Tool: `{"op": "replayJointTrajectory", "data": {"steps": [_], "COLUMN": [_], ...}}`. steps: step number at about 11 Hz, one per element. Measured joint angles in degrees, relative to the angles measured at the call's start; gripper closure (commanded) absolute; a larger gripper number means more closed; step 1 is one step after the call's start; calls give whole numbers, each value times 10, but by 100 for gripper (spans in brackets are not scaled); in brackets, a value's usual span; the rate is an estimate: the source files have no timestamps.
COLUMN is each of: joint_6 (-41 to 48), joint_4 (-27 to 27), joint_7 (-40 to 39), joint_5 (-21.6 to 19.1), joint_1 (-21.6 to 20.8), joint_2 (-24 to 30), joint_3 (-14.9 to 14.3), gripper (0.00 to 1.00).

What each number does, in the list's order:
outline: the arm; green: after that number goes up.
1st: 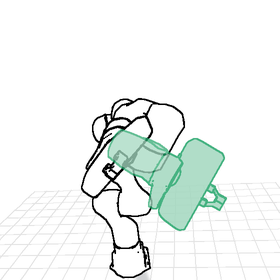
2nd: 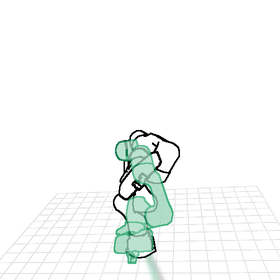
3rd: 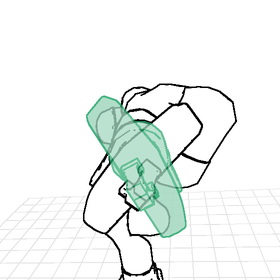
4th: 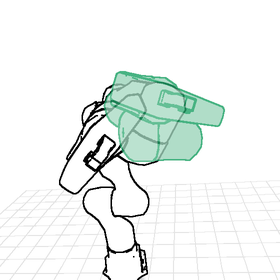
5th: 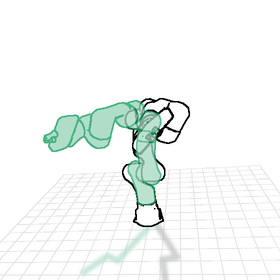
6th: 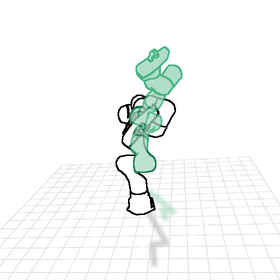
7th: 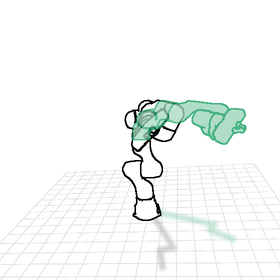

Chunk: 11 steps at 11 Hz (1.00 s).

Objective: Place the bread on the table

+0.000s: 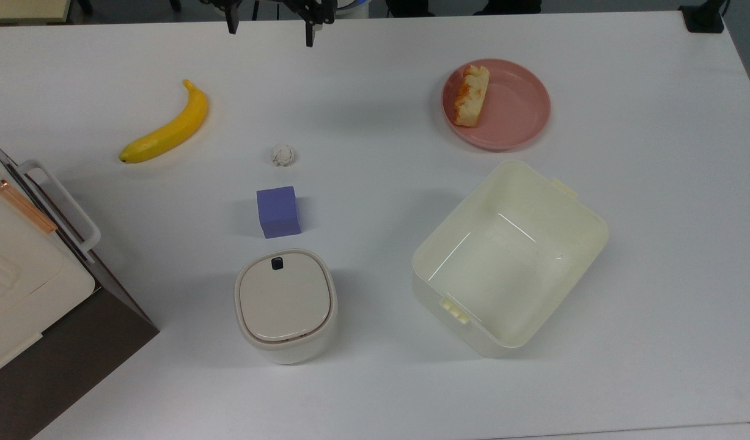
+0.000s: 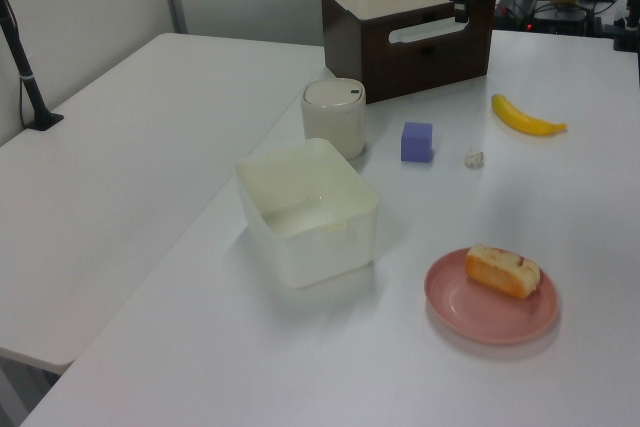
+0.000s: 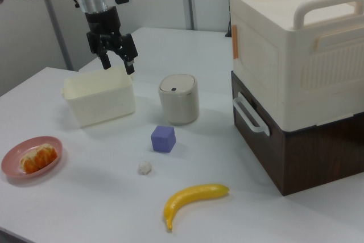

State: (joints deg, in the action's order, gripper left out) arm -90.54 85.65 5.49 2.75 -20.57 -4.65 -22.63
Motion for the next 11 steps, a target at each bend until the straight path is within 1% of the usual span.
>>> {"op": "replayJointTrajectory", "data": {"steps": [11], "joint_6": [0], "joint_4": [0], "joint_7": [-11], "joint_5": [0], "joint_1": [0], "joint_2": [0], "joint_3": [0], "gripper": [0]}}
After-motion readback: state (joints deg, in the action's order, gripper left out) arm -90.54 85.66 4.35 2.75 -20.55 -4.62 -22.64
